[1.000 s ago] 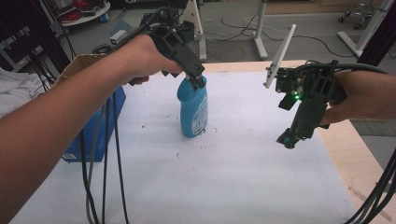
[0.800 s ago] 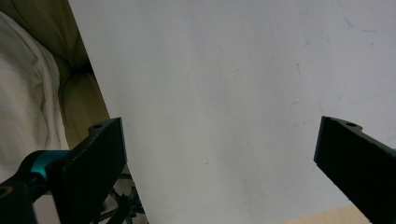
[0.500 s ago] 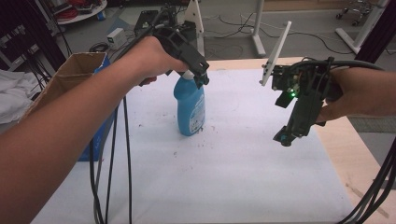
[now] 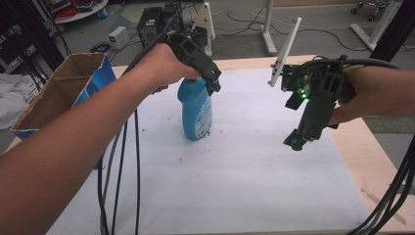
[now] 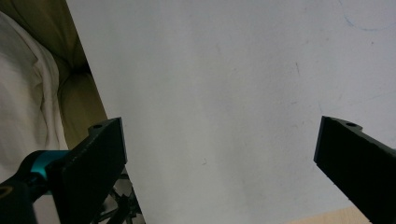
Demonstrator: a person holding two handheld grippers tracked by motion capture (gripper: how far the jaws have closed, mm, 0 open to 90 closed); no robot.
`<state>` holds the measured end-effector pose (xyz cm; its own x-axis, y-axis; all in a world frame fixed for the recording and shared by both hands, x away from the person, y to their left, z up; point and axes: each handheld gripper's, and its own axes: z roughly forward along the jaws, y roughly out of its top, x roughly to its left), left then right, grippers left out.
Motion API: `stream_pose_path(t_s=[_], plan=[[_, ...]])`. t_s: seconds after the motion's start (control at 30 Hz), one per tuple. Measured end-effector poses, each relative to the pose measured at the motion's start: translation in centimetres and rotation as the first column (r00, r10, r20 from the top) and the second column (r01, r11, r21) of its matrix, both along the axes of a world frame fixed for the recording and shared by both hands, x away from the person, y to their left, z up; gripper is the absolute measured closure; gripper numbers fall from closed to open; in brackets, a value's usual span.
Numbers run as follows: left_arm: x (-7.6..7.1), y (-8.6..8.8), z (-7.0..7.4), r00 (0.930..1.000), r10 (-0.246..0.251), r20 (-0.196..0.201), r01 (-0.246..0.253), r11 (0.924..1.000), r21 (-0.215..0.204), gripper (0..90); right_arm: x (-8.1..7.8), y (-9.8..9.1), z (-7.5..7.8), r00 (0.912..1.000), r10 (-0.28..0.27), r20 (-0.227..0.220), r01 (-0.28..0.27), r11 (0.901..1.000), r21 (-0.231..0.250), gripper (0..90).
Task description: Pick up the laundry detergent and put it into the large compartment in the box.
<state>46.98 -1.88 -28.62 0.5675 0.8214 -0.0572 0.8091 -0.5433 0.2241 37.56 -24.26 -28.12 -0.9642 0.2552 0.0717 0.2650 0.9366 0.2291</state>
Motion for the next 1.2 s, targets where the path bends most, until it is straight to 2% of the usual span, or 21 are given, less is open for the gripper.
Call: stream_pose_path(t_s=[0.2,0.5,0.57,0.83,0.9,1.2], plan=[[0.1,-0.1,-0.6,0.9999,-0.008,-0.008,0.008,0.9996,0.025,1.7,0.0,-0.1,-0.1,1.0000,-0.001,-0.003,0.001,1.0000,0.001,1.5],[0.1,-0.3,-1.1,0.9999,0.000,-0.012,0.001,0.9997,0.025,2.8,0.1,-0.1,-0.2,1.0000,0.001,-0.001,-0.001,1.0000,0.006,1.5],[0.2,-0.3,-1.0,0.9999,-0.007,-0.010,0.007,0.9998,0.019,9.4,0.1,-0.1,-0.2,1.0000,0.003,-0.001,-0.003,1.0000,0.006,1.5],[0.2,-0.3,-1.2,1.0000,0.003,-0.009,-0.002,0.9996,0.029,9.9,0.2,-0.2,-0.2,1.0000,0.001,-0.003,-0.001,0.9999,0.011,1.5],[0.2,-0.3,-1.2,1.0000,0.001,-0.008,-0.001,0.9996,0.027,13.0,0.1,-0.2,-0.2,1.0000,0.001,-0.002,-0.001,0.9999,0.011,1.5],[0.3,-0.4,-1.2,1.0000,0.005,-0.007,-0.004,0.9994,0.033,16.7,0.2,-0.2,-0.3,1.0000,0.003,-0.003,-0.003,0.9999,0.014,1.5]])
